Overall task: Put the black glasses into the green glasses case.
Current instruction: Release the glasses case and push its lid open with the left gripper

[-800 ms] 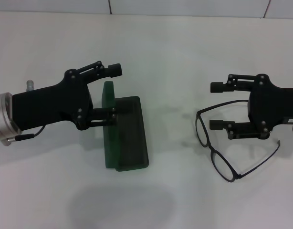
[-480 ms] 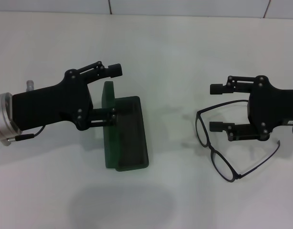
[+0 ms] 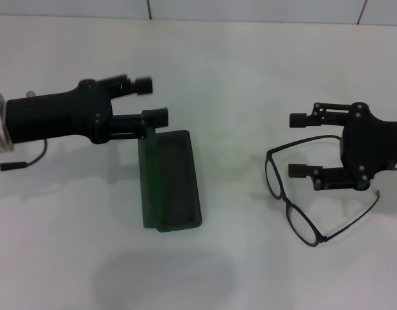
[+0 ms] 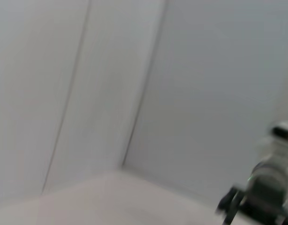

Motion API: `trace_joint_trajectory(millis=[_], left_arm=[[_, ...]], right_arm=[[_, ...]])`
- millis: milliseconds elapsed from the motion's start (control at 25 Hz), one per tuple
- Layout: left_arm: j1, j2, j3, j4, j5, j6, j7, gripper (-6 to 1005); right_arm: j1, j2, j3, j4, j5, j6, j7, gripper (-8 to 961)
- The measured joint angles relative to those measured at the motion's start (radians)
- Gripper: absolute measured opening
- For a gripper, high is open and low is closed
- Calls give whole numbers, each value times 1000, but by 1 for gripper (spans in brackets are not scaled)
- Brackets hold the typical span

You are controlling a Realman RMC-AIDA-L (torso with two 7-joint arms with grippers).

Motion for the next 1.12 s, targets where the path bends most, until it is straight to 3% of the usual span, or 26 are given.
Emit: trace_joint_trajectory(millis=[120,280,440,760,1120], left_arm=[[24,-15,-25,238,223,-69,-298,871],[65,-95,-71,552,517,-72,-577,868],[99,-161,-66,766,657,-38,-760,865],[81,-188,-55,774,729,-8,-962,859],[76,-189,48,758,855,-123,-1135,852]], right_arm=[[-15,-1,20,-3,-4,-1,0,715],[-39,-3,47,-9,-5,-1,0,714],[-57,-7,61,-14,-6,-8,0,713],[-59,-24,62,-14,-6,-10,-1,710],[-62,-52,74,-33,-25,-73,22,708]])
